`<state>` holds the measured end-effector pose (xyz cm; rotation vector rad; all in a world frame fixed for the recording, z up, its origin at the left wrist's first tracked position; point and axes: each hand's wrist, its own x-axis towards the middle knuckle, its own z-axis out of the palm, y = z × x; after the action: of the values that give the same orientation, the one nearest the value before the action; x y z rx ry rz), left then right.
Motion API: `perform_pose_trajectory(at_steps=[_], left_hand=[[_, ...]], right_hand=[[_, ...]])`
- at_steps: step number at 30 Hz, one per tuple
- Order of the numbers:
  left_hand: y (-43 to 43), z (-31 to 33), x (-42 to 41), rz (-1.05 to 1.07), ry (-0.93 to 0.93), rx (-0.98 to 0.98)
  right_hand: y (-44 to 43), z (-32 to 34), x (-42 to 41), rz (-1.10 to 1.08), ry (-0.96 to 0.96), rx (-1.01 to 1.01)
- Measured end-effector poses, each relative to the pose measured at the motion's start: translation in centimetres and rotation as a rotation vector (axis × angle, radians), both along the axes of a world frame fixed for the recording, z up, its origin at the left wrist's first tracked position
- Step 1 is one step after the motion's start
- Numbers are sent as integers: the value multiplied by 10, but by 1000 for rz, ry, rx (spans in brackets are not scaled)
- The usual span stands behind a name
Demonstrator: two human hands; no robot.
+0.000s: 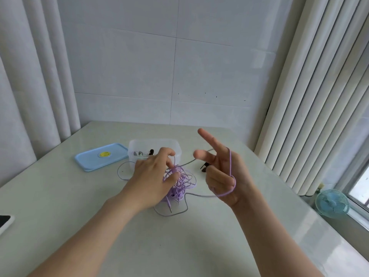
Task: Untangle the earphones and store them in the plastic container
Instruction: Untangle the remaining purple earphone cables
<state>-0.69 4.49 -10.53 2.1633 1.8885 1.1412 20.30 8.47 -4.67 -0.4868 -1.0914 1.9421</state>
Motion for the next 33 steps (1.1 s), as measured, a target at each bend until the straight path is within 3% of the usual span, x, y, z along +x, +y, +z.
perform_pose_trajectory(at_steps=[3,7,11,13,16,18,22,30,33], left_hand=[[4,-6,-7,88,115,51],[6,-5,-13,200,143,177],[4,3,-19,281,28,269],[1,9,-22,370,-30,279],[-4,17,-24,467,-39,285],[-7,23,-23,452,-160,281],[-8,30,-21,362,-434,244],[-6,29,-22,422,-317,488],[-7,30,-21,414,-308,557]], right_hand=[[3,-2,-4,-38,-168,51],[5,-11,-11,-446,-623,426],[3,-14,-9,-907,-1169,810],[4,-15,-7,-1061,-1301,959],[14,-22,-2,-1093,-1272,1232],[20,-27,1,-1022,-1196,1316],[24,-32,1,-968,-1143,1301],[31,-41,-3,-840,-1103,1100],[30,-42,-2,-863,-1282,1078]])
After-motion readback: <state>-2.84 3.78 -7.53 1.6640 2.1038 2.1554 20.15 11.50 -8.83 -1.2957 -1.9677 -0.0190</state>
